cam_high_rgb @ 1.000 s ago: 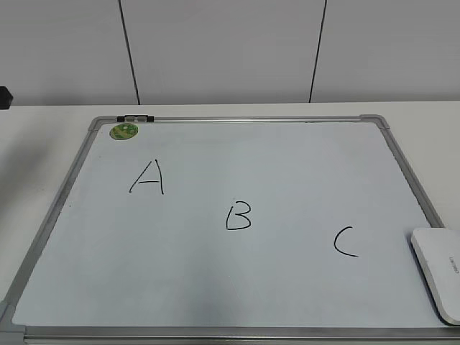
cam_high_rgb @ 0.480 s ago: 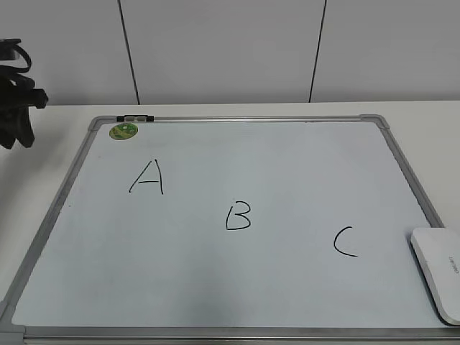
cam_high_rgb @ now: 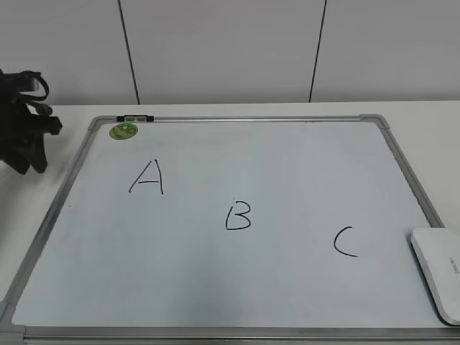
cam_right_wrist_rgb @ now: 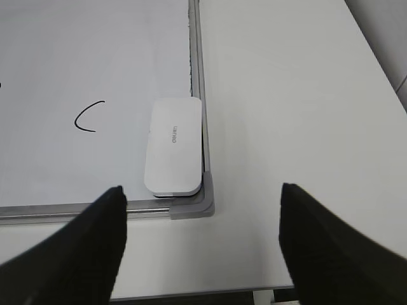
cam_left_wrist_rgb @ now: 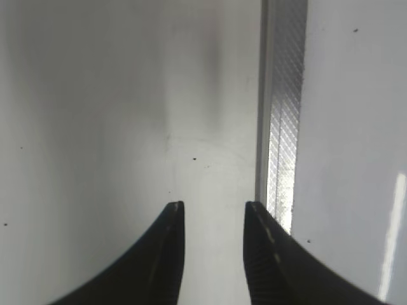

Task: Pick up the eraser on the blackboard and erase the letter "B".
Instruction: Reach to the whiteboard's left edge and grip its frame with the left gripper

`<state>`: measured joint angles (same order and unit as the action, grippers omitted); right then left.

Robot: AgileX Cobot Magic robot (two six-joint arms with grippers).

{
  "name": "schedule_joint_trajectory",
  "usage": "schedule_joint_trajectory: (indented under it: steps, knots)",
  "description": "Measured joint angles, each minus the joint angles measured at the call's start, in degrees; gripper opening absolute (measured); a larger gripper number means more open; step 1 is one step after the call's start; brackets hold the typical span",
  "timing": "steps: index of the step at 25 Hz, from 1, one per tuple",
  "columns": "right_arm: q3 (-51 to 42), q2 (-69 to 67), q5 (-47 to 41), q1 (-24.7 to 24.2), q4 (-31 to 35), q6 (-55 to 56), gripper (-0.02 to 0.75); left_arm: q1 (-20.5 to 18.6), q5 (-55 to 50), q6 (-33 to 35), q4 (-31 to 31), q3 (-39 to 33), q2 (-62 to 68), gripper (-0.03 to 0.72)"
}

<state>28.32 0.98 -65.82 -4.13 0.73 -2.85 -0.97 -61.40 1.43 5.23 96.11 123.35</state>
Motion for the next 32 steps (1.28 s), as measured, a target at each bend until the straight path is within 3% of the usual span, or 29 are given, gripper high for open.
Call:
schedule_joint_trajectory:
  steps: [16,32]
  knots:
    - [0.0,0.0,0.0,0.0,0.0,0.0,0.554,0.0,0.38,2.98,6.6,0.09,4.5,0.241]
    - [0.0,0.0,0.0,0.0,0.0,0.0,0.554,1.38,0.89,4.19,6.92,0.09,5.96,0.241]
